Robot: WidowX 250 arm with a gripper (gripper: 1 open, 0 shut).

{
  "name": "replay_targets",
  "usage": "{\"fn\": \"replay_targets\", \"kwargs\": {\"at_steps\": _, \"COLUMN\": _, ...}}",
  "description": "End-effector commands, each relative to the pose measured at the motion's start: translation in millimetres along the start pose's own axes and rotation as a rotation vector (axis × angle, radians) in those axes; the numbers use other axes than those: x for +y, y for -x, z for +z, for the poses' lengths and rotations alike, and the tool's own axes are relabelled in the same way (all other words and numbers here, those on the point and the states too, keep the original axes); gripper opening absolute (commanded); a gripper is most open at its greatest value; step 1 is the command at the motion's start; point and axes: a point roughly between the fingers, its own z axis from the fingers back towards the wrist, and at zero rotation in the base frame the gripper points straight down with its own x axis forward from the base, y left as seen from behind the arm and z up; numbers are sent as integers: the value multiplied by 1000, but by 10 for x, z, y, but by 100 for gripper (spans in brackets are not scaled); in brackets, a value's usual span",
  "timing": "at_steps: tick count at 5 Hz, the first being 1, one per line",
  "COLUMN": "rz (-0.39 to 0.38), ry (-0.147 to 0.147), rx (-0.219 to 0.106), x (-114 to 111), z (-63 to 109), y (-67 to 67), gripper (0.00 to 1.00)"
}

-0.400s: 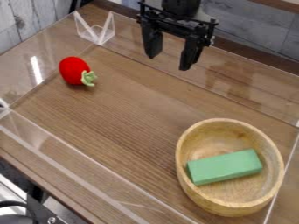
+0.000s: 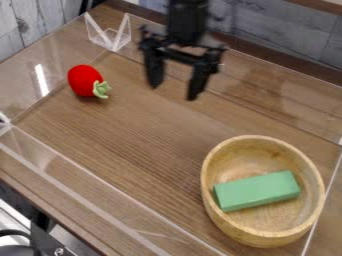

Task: Move the red fruit to the right

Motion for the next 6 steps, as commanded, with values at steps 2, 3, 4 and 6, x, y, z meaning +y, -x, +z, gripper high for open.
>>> {"fn": "replay_targets", "kwargs": {"at_steps": 2, "rz": 318, "ry": 66, "rx": -104, "x": 870, "z": 159, "y": 154, "gripper": 100}}
{"fn": "replay_targets", "kwargs": {"at_steps": 3, "rz": 521, "ry": 97, "rx": -120, "x": 1110, "z": 159, "y": 95, "gripper": 100}}
{"fn": "replay_targets", "kwargs": {"at_steps": 4, "rz": 713, "ry": 128, "rx": -144, "x": 1263, "z": 149, "y": 13, "gripper": 100}}
{"fn": "replay_targets", "kwargs": {"at_steps": 6, "rz": 859, "ry": 146, "rx": -178, "x": 1497, "z": 21, "y": -187, "gripper": 100}}
